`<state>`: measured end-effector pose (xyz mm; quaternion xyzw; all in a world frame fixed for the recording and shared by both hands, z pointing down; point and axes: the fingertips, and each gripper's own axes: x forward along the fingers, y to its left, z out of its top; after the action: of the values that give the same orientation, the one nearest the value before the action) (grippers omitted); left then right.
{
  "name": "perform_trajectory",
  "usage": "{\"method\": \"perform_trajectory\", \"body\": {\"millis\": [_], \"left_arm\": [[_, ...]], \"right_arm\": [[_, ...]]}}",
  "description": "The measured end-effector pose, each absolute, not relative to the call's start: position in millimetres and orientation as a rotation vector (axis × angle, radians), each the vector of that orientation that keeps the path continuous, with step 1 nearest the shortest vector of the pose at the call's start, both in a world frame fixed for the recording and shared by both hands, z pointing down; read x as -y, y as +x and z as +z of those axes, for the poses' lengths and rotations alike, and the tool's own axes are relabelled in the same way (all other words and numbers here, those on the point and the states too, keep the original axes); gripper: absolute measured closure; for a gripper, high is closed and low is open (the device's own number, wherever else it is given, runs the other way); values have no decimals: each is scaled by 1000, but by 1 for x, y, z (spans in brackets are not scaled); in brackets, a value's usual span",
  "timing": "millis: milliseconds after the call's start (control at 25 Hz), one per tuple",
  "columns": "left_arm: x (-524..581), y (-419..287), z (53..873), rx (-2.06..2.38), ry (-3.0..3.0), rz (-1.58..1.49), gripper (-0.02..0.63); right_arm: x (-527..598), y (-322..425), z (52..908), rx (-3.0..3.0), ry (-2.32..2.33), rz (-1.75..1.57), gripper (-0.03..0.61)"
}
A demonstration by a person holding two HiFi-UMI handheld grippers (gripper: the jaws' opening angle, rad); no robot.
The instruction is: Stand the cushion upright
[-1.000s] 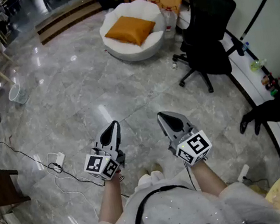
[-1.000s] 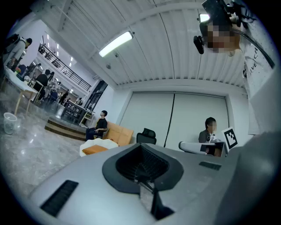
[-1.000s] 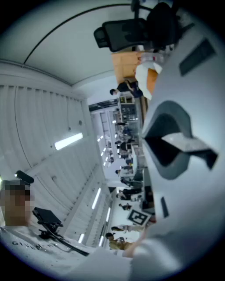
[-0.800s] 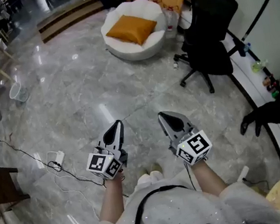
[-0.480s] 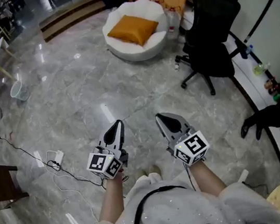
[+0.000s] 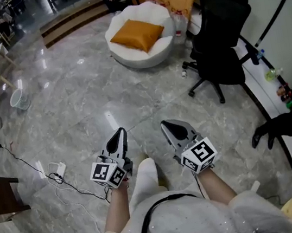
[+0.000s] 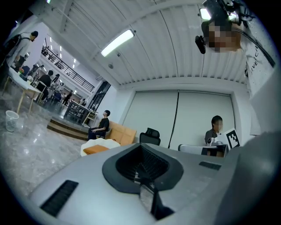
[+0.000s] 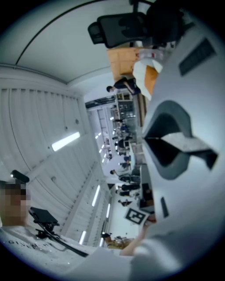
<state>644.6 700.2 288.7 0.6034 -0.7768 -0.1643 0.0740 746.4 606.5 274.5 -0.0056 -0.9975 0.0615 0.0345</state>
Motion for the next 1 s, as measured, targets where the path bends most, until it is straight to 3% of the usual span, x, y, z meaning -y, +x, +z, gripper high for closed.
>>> {"method": "perform_trajectory", "body": {"millis": [1000], "left_arm": [[-540, 390, 303, 2281, 1828, -491, 591]], "right_arm": [[-450, 503, 297, 3055, 22, 210, 563]]}}
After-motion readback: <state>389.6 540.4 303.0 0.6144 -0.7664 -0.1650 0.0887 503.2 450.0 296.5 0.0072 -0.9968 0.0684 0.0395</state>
